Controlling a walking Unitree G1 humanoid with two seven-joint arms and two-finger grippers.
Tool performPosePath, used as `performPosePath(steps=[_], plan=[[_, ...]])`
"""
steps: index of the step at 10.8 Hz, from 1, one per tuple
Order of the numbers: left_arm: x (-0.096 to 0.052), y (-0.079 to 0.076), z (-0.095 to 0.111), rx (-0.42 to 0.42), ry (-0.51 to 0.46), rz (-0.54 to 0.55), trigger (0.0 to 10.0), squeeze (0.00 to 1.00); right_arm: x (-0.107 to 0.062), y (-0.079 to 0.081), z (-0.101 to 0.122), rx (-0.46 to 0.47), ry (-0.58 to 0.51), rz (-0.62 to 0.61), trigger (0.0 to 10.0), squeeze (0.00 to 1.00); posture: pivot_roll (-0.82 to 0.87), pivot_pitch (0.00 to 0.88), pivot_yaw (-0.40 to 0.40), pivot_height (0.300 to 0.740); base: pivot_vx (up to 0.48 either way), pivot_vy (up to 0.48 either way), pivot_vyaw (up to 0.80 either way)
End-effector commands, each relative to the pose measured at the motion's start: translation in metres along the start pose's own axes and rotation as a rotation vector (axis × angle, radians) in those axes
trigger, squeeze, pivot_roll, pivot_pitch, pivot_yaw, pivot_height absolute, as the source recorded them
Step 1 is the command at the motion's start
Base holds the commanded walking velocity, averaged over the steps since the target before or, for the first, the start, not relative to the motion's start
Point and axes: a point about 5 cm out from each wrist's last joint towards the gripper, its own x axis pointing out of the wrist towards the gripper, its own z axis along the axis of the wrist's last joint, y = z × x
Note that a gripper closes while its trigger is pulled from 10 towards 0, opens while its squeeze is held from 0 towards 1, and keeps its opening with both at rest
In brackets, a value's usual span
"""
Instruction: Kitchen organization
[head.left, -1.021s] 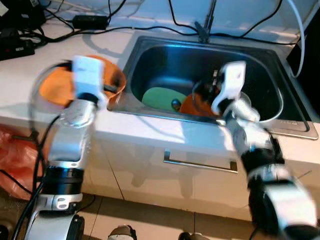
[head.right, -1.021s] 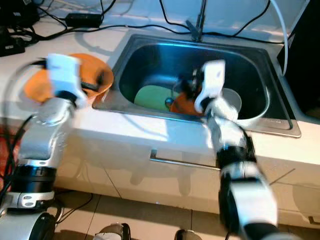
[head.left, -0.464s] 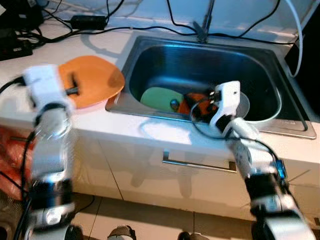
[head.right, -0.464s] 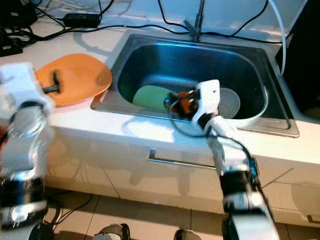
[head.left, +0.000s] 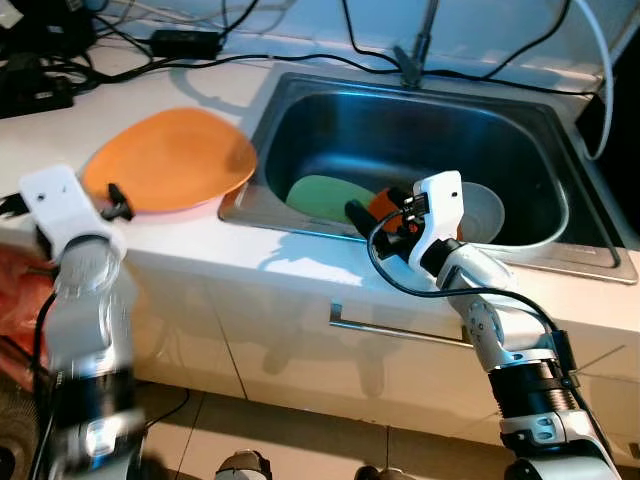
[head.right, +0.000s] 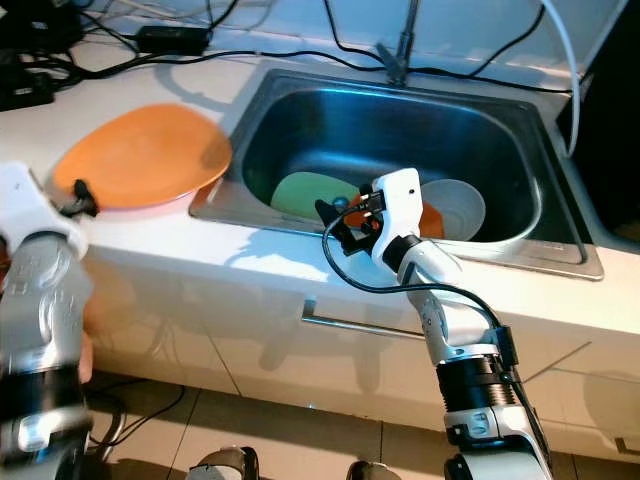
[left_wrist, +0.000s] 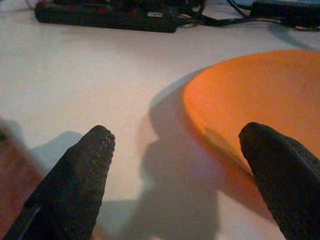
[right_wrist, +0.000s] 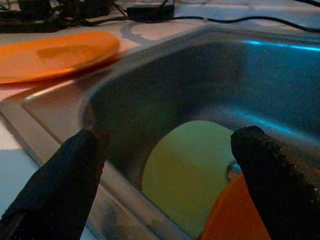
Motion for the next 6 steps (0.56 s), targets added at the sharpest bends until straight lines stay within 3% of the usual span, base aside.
performPosePath(steps=[1,4,5,6], plan=[[0.003,-0.007,-0.01,-0.029,0.074,-0.032,10.0,0.0,-0.002,0.0,0.004,-0.006,-0.003,0.006,10.0,0.0,0.16,0.08,-0.02,0.74,0.0,0.0,0.0],[0.011,-0.03,-0.005,-0.186,0.146,-0.154,10.0,0.0,-0.014,0.013,0.016,-0.029,0.001,0.17,10.0,0.0,0.14,0.075,-0.013,0.74,0.0,0.0,0.0],[0.013,-0.035,-0.008,-0.288,0.21,-0.181,10.0,0.0,-0.02,0.01,0.019,-0.055,0.02,0.202,10.0,0.0,0.14,0.075,-0.013,0.74,0.0,0.0,0.0],[0.015,-0.036,-0.01,-0.329,0.239,-0.188,10.0,0.0,-0.022,0.008,0.021,-0.06,0.024,0.2,10.0,0.0,0.14,0.075,-0.013,0.74,0.0,0.0,0.0]])
